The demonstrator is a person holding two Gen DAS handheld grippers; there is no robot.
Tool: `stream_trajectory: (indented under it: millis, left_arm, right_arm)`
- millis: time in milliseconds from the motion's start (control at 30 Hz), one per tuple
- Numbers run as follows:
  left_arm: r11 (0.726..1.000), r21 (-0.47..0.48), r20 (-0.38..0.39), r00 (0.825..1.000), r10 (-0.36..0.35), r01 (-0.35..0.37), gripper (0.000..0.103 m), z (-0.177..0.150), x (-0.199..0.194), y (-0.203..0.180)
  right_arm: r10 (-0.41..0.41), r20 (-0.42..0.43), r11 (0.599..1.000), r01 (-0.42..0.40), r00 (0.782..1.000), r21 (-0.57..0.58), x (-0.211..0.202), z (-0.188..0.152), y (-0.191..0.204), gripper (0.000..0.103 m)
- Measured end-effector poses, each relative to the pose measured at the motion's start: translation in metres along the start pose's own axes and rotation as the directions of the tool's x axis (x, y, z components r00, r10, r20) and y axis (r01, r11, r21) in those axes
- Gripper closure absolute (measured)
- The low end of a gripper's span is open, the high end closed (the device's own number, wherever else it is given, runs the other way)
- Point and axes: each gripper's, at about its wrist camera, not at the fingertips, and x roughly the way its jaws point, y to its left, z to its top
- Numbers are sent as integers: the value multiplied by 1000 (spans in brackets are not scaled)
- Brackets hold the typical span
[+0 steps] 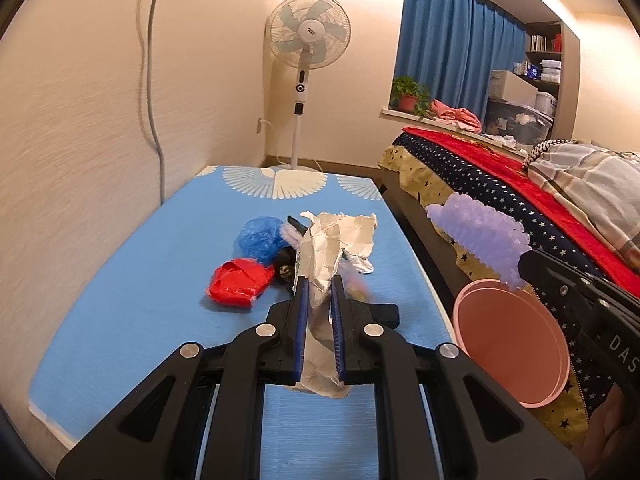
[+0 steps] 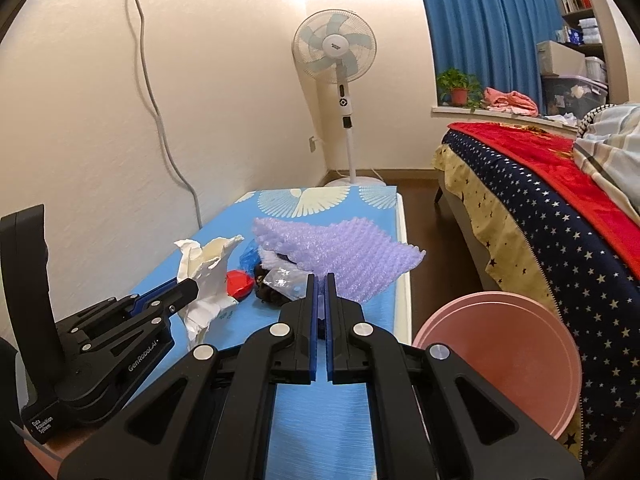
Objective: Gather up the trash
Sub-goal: 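Carry paper bag and foam mesh over the wastebasket with both tools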
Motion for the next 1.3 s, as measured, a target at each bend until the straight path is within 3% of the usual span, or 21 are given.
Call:
stream_trajectory:
  millis: [767,1300]
  left_arm:
    - [992,27,-6,992,-123,123,92,7,19,-45]
    - [969,53,-33,971,-239,240,92,7,36,-93]
  right_arm:
    - [-113,18,992,111,993,65,-22,8,-37,100]
    - [-238,34,959,229,971,168,-41,9,-76,100]
